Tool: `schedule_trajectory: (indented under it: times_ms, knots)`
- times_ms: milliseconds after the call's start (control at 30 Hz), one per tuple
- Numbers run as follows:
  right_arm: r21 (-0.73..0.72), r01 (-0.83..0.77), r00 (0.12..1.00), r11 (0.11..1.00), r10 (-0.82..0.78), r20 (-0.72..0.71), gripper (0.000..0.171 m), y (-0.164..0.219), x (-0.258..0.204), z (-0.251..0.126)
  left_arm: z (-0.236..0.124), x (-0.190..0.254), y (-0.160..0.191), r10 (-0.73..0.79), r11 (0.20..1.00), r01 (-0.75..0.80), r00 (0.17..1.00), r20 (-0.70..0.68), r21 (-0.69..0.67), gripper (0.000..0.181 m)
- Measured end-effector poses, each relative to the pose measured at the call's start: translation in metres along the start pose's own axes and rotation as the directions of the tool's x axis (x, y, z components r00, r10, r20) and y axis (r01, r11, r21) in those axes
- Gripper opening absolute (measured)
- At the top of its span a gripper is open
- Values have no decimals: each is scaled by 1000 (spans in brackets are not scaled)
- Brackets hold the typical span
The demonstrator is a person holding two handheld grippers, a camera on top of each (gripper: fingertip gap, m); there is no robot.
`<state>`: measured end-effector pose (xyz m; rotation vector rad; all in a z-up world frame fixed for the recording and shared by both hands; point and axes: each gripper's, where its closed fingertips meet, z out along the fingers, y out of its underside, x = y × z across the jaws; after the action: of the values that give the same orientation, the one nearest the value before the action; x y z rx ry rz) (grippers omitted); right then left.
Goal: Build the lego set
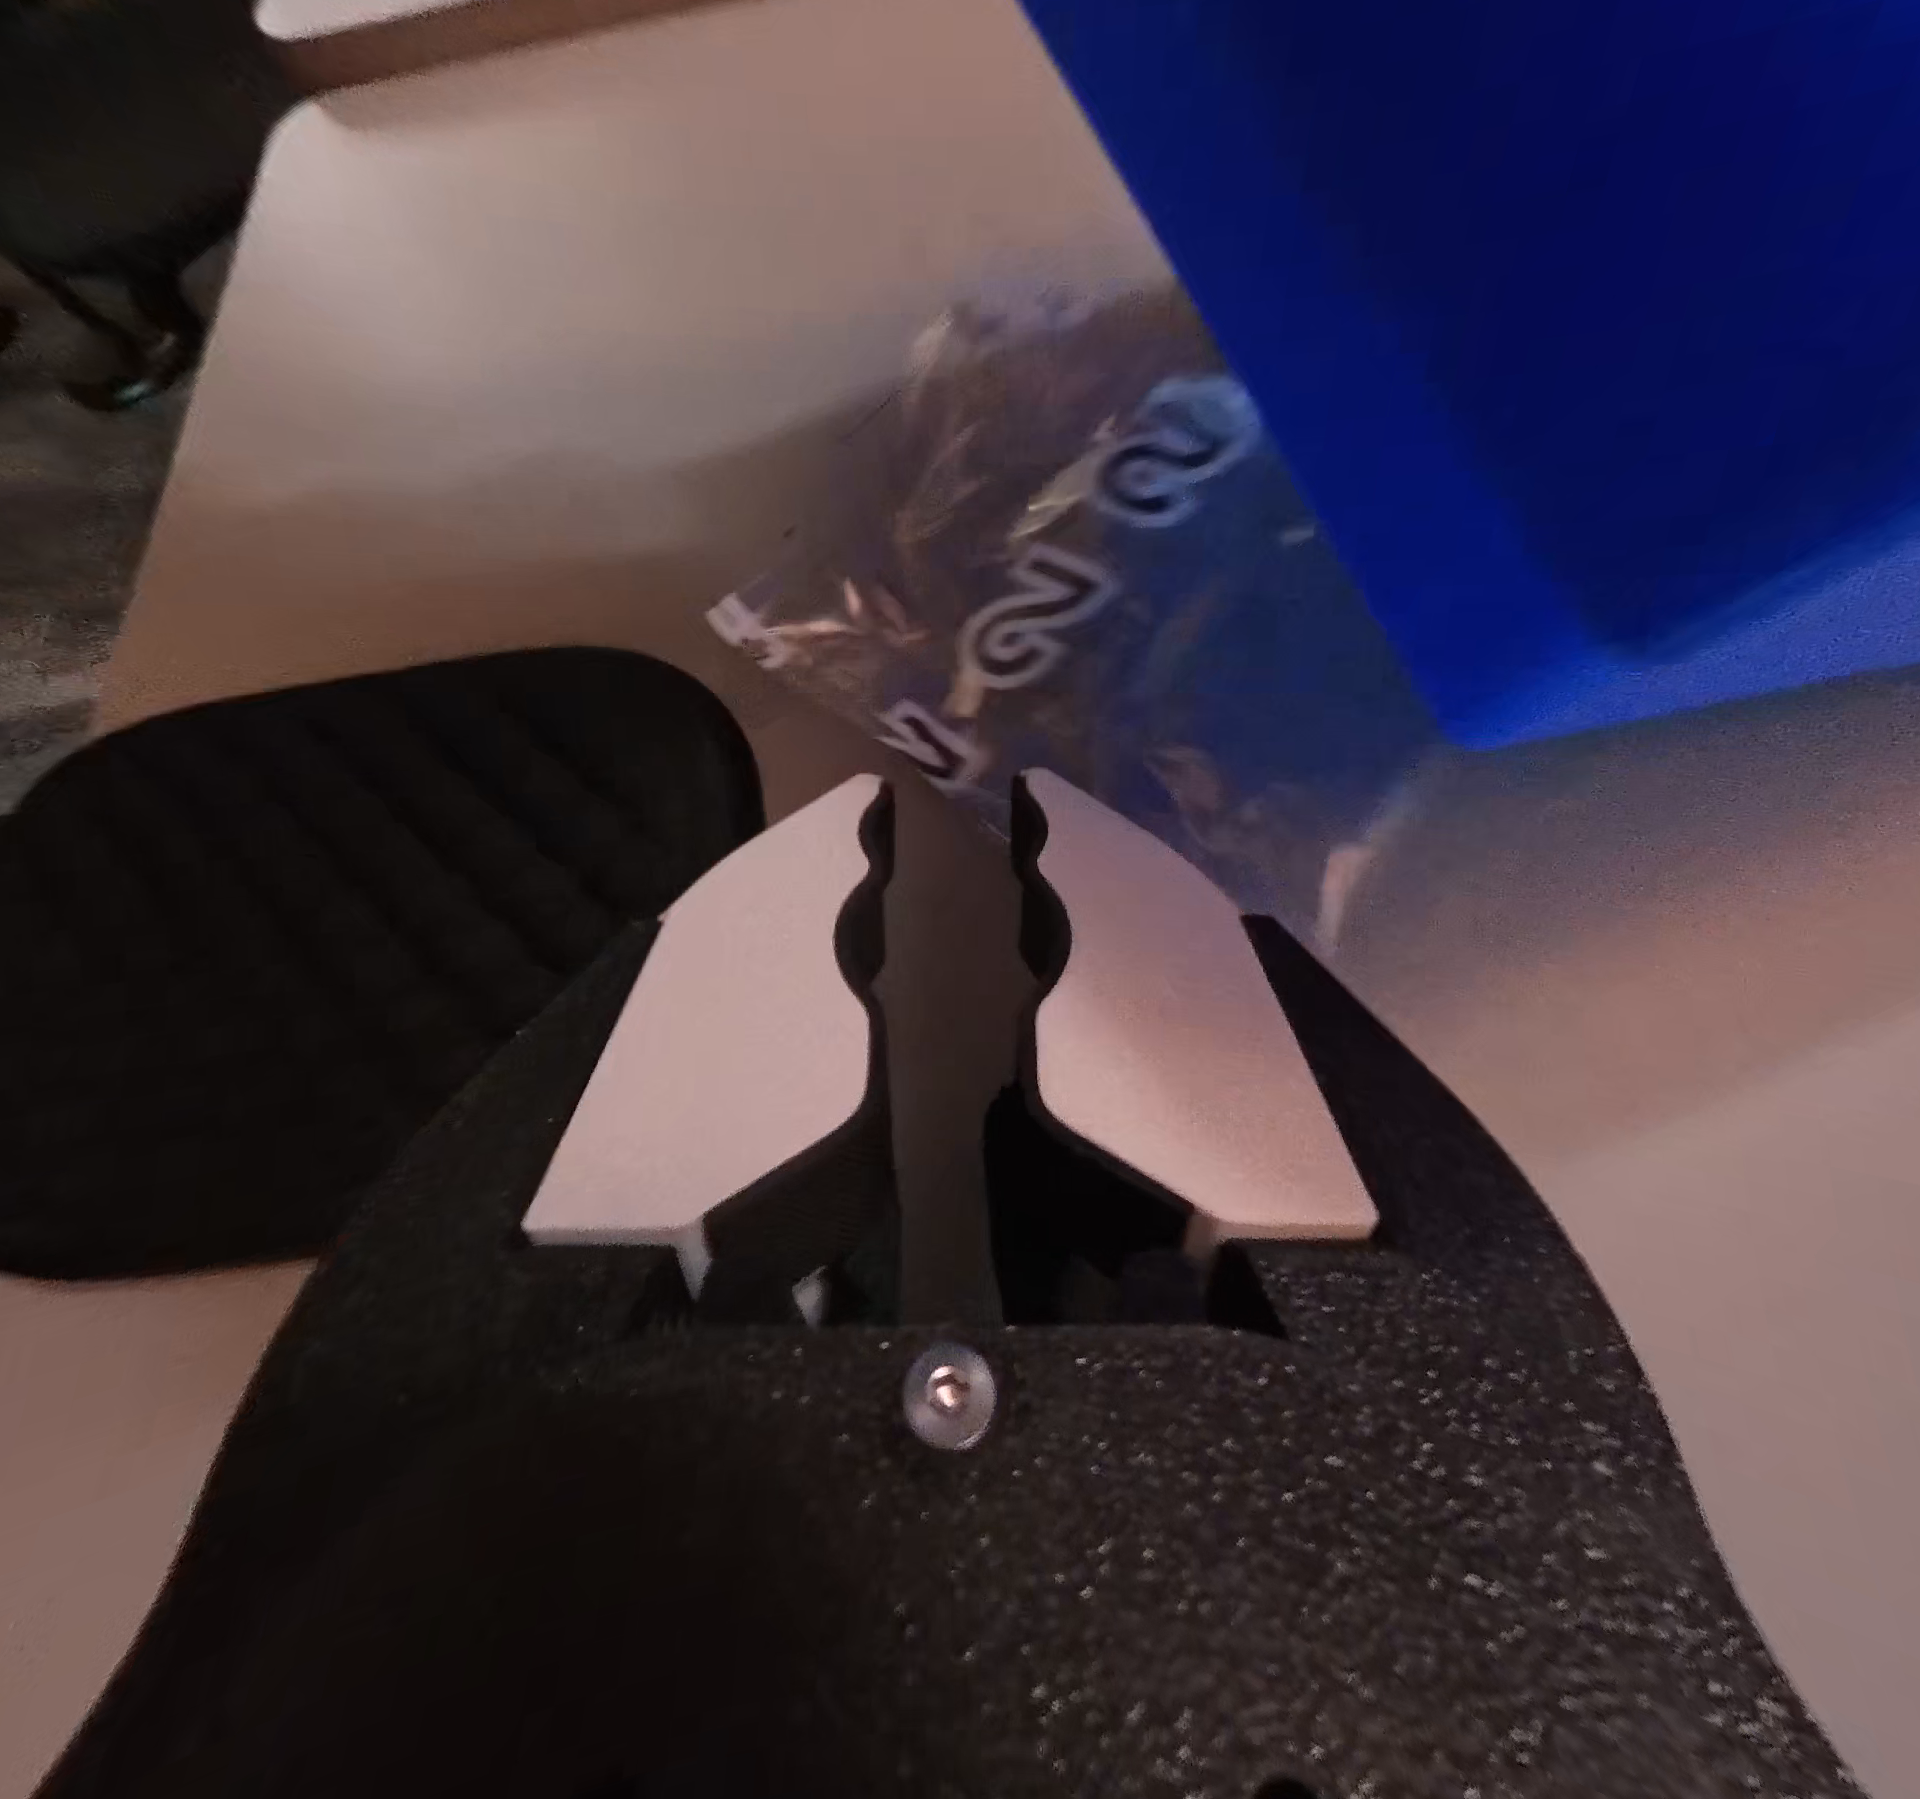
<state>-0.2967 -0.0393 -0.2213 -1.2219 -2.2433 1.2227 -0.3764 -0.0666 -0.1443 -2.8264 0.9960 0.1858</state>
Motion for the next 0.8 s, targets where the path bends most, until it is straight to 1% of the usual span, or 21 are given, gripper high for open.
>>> schedule_trajectory:
  times_ms: [67, 133, 167, 200, 233, 267, 300, 367, 400, 433, 500, 533, 567, 633, 667, 767, 800]
  knots:
    - [15, 31, 999, 999, -31, -27, 21, -5, 1, -17, 1, 0, 0, 4, 1000, -4, 1000, 3, -5, 28]
    - [-8, 39, 999, 999, -39, -25, 22, 4, 5, -35, 2, 1, -1, 8, 1000, -8, 1000, 4, 0, 28]
    - [-11, 69, 998, 998, -69, -1, 21, 10, 6, -43, 3, 2, -1, 9, 1000, -9, 1000, 3, 4, 27]
    - [-1, 128, 990, 992, -128, 65, 18, 16, -1, -50, 4, 2, -1, 10, 1000, -10, 1000, 3, 9, 27]
    - [15, 199, 970, 980, -199, 137, 20, 22, -11, -56, 4, 2, -1, 8, 1000, -8, 1000, 2, 13, 27]
    - [38, 286, 938, 957, -288, 192, 20, 29, -20, -62, 4, 2, 0, 6, 1000, -6, 1000, 2, 14, 27]
    - [57, 381, 900, 923, -384, 208, 20, 34, -25, -66, 3, 2, 0, 5, 1000, -5, 1000, 4, 11, 28]
    - [87, 535, 832, 840, -542, 120, 20, 28, -28, -66, 2, 1, 0, 0, 1000, 0, 1000, 1, 11, 27]
    - [110, 574, 808, 811, -583, 81, 18, 18, -33, -64, 2, 0, -1, -3, 1000, 3, 1000, -2, 12, 27]
    - [128, 585, 804, 801, -593, 38, 13, 4, -39, -60, 2, 0, -1, -6, 1000, 6, 1000, -4, 12, 27]
    - [139, 570, 821, 810, -562, -99, 0, -22, -42, -45, 2, -2, -2, -8, 1000, 8, 1000, -3, 3, 28]
    - [129, 566, 821, 814, -543, -175, 0, -30, -42, -35, 2, -3, -3, -11, 1000, 11, 1000, -4, 3, 27]
    - [90, 590, 798, 802, -563, -216, 0, -32, -42, -22, 2, -4, -5, -13, 1000, 13, 1000, -6, 4, 27]
    - [9, 653, 735, 757, -631, -247, 0, -32, -40, 3, 1, -6, -6, -14, 1000, 14, 1000, -11, 2, 27]
    - [-9, 673, 716, 740, -654, -242, 0, -35, -40, 13, 1, -7, -7, -14, 1000, 14, 1000, -13, 1, 27]
    - [-40, 745, 664, 666, -746, -46, 0, -36, -69, 43, 0, -8, -8, -12, 1000, 12, 1000, -19, 0, 27]
    - [-84, 767, 639, 636, -769, 24, 0, -31, -74, 54, 1, -8, -8, -10, 1000, 10, 1000, -19, -2, 28]
